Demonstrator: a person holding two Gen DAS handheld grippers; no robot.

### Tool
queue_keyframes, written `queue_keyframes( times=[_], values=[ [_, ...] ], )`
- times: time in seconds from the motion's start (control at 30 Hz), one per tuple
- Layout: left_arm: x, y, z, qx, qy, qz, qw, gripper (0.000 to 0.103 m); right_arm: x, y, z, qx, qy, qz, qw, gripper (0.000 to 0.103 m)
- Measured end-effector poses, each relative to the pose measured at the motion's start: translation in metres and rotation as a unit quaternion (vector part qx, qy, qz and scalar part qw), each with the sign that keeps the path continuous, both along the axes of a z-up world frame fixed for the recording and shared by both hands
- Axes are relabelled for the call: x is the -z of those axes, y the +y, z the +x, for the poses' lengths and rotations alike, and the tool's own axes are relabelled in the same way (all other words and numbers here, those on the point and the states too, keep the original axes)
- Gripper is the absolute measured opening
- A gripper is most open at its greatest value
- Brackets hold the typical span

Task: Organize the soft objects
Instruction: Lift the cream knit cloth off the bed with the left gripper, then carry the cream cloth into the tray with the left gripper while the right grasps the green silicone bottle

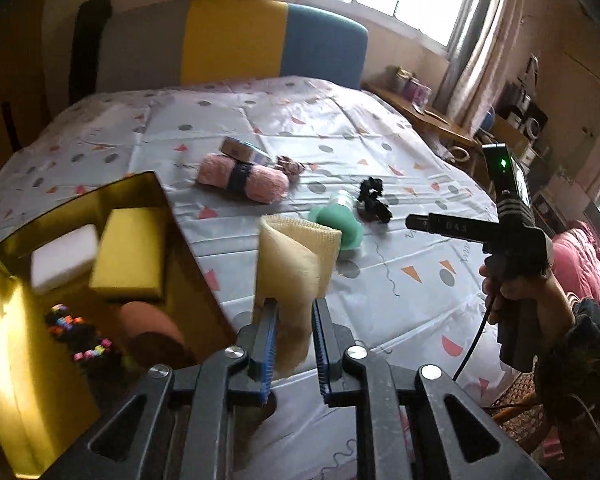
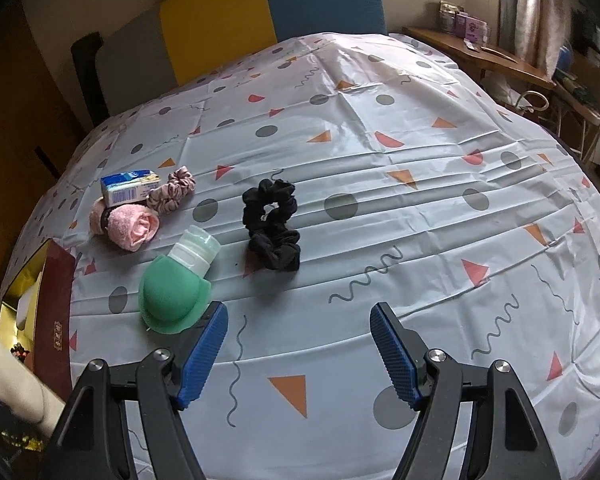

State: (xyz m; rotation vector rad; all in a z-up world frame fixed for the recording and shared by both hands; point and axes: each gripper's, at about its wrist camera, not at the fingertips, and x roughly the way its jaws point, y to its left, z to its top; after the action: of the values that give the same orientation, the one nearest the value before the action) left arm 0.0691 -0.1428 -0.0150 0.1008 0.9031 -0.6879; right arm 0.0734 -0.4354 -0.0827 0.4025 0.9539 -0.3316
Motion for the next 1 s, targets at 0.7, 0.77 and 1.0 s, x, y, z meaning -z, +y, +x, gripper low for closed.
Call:
queue_keyframes(
  times=[0.7, 0.77, 1.0],
  values=[
    [0.008, -0.049, 0.027, 0.048, 0.014, 0.052, 0.9974, 0.042, -0.002, 0.005, 0.001, -0.009, -0.003, 0.006, 1.0, 0.074],
    [0.018, -0.063, 0.037, 0.06, 0.026, 0.069, 0.9955, 0.042, -0.005, 0.005, 0.0, -0.009, -0.011, 0.007, 1.0, 0.074],
    [0.058, -0.094, 0.068, 0.068, 0.079, 0.12, 0.9874, 0.048, -0.01, 0.003, 0.0, -0.009, -0.024, 0.018, 0.999, 0.074]
  ],
)
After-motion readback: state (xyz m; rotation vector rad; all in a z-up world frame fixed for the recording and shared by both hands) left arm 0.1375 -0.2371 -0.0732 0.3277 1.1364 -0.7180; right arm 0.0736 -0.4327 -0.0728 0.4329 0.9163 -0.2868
